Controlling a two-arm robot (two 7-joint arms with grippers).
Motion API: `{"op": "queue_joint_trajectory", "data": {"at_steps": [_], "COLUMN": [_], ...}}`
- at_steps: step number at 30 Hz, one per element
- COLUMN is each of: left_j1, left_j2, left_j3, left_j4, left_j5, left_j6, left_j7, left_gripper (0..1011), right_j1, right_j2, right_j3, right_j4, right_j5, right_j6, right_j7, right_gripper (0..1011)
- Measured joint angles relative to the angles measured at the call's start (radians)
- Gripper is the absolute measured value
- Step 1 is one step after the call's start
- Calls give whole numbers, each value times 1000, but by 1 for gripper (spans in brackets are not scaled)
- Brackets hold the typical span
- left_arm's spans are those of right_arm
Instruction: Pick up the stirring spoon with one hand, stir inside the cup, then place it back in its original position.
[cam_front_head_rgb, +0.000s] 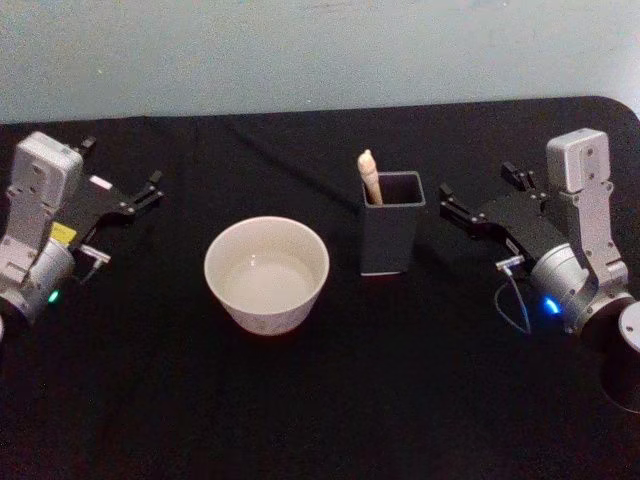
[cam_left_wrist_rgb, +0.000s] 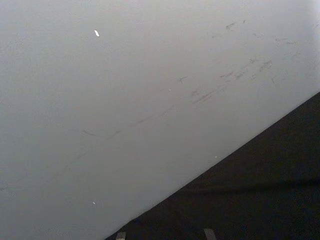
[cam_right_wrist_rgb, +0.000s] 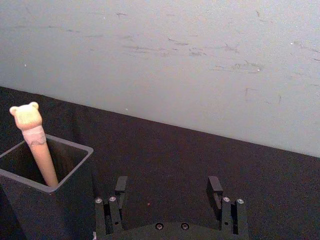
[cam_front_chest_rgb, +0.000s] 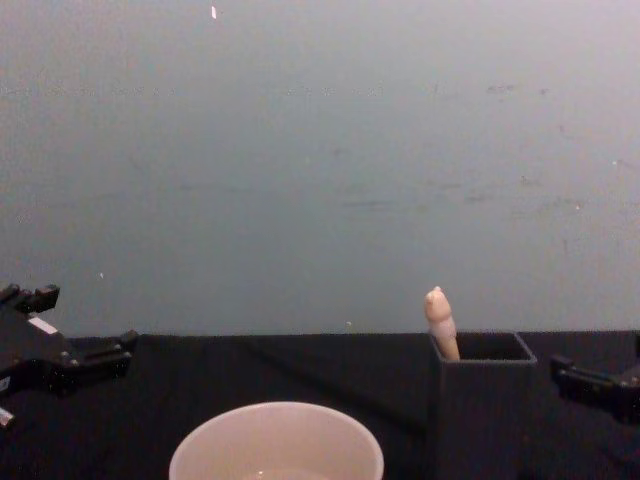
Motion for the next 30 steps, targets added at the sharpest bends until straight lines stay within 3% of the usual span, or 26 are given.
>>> {"op": "queue_joint_trajectory", "data": {"at_steps": [30], "left_j1": [0], "left_j2": [0], "left_j3": [0], "left_j4": [0], "left_j5": [0], "left_j6": [0], "left_j7": [0], "left_gripper": [1001], "right_j1": [0], "right_j2": [0], "right_j3": [0], "right_j4": [-2], "right_j5": [4], "right_j6": [-1], "right_j7": [0], "right_gripper": [1003]}}
